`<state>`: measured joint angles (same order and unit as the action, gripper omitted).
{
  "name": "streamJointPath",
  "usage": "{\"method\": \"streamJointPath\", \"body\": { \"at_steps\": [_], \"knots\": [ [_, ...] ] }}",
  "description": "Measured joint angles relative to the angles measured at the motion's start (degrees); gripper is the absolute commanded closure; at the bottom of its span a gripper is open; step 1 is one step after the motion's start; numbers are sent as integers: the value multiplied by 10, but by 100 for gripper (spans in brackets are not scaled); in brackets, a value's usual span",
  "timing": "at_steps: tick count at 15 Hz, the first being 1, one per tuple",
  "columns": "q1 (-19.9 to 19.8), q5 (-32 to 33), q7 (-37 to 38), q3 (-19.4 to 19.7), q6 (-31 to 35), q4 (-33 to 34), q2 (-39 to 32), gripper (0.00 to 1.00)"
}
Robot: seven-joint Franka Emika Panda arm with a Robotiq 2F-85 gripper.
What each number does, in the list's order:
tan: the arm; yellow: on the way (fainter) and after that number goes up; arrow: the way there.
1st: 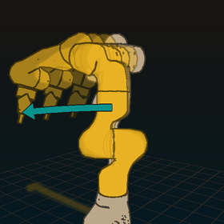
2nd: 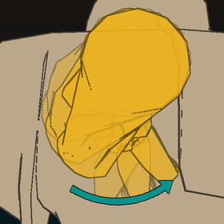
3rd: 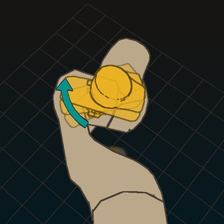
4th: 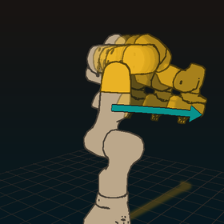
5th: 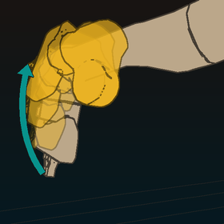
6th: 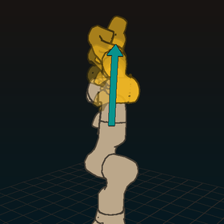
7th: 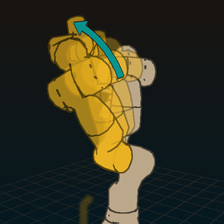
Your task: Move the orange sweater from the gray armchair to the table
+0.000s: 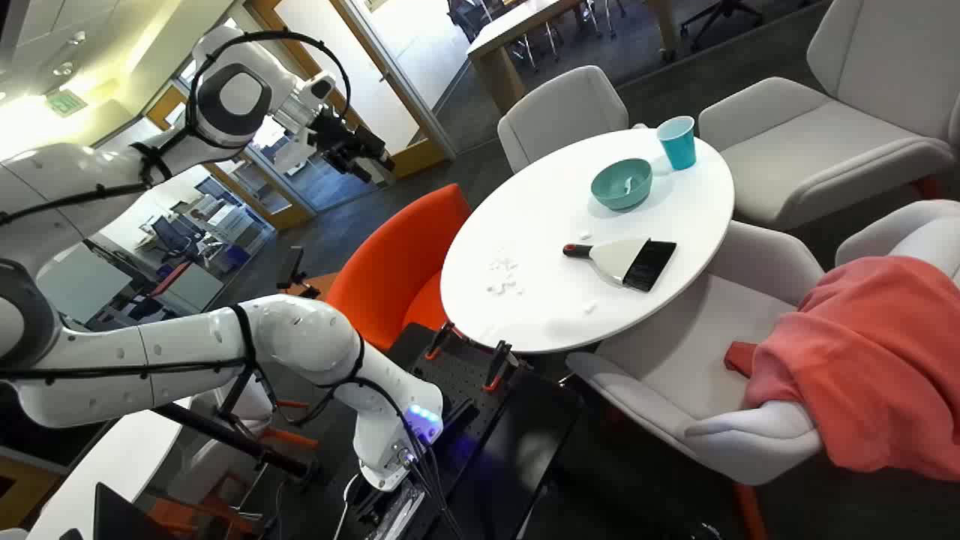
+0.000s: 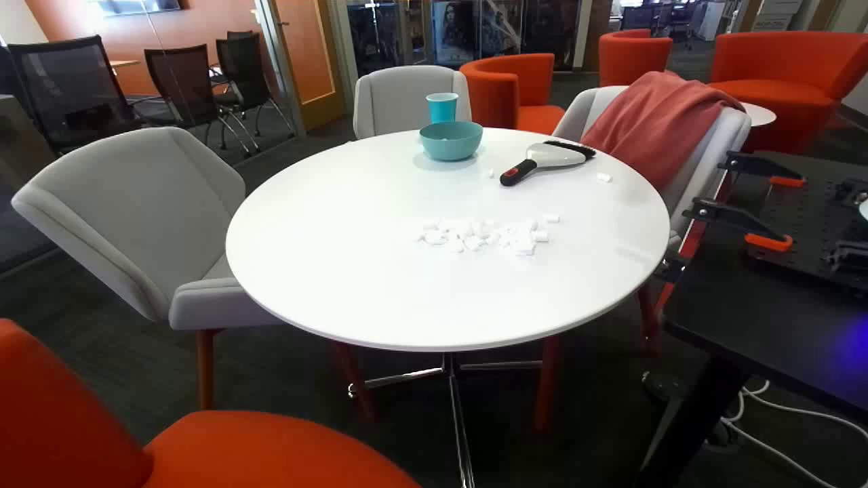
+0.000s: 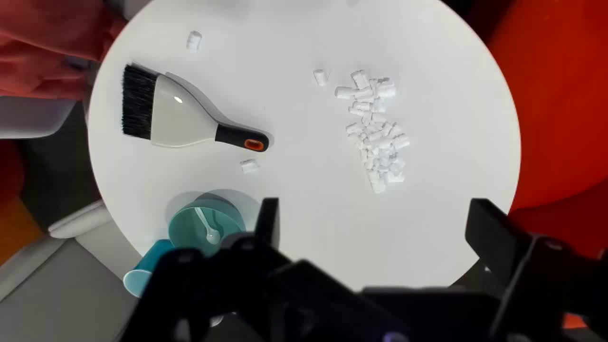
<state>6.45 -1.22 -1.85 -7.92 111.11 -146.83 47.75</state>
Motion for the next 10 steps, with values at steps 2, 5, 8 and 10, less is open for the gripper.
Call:
{"method": "streamJointPath", "body": {
  "at_steps": [2, 5, 8, 10],
  "knots": [
    [0, 0, 0, 0, 0, 0, 0, 0],
    [0, 0, 0, 0, 0, 0, 0, 0],
    [0, 0, 0, 0, 0, 0, 0, 0],
    [-5, 3, 9, 2, 1, 0, 0, 0]
  ]
}}
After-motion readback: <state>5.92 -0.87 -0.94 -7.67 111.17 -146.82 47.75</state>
